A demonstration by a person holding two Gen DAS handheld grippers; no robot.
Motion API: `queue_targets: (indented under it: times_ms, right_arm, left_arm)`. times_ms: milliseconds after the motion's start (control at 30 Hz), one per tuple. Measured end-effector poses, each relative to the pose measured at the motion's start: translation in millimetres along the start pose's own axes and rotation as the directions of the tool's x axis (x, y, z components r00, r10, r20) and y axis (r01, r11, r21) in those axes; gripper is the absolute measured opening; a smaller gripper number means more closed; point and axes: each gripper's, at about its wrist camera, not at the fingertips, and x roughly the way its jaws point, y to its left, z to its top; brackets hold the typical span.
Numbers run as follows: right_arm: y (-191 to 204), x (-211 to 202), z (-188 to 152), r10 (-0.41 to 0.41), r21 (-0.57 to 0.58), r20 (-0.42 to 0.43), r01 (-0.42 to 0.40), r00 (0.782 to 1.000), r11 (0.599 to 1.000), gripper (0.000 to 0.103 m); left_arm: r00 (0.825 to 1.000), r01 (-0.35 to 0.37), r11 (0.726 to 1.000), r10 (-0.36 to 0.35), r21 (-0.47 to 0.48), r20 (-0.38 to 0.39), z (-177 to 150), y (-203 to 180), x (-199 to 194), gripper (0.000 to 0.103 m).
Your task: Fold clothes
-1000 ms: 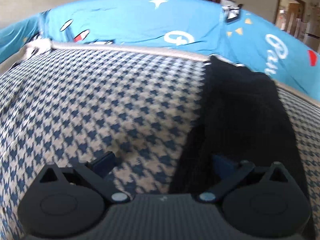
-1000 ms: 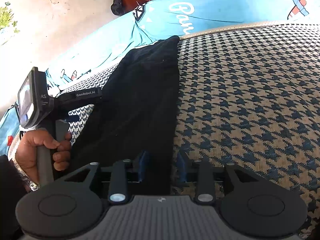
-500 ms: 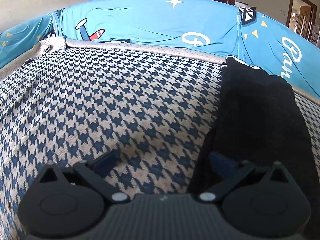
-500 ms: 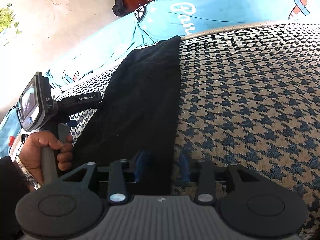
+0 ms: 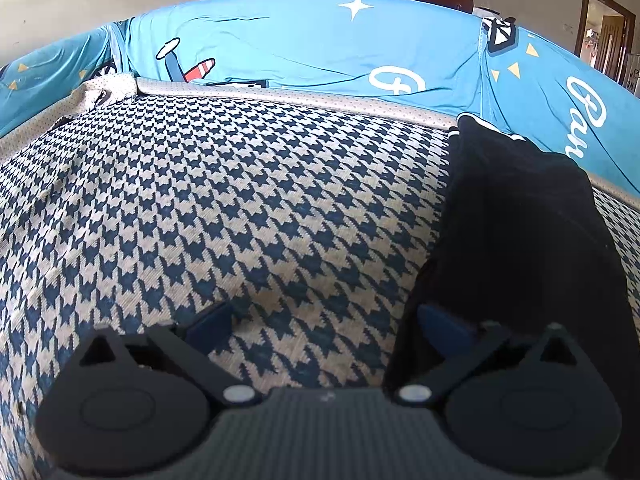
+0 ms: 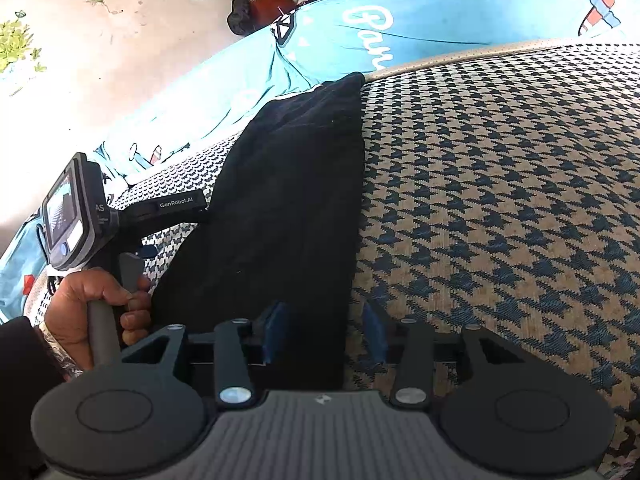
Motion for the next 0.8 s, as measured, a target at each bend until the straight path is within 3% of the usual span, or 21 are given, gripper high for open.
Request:
queue_targets:
  times_ms: [333,567,800]
  right_arm:
    - [3.7,0.1,-0.5,0.000,-0.027,-0.001,0.000,1.000,1.000,0.050]
    - [14.1,-0.7,-2.6,-0.044,-0.109,0.036,0.047,0.998,0.993,0.050]
    - [17.6,5.1,-6.7,-0.075,-0.153,0.026,0.078,0.997,0.985,0.050]
  left_arm:
    - [1.000,0.014,1.000,-0.014,-0.004,0.003,-0.3,3.4,-7.3,0.103]
    - [0.999,0.044,0.999,-0.044,0.005,0.015,-4.6,2.7,-26.4,0.103]
    - [1.000,0.007,1.000,-0.007,0.023,-0.010,-13.5,8.1,-23.1,0.103]
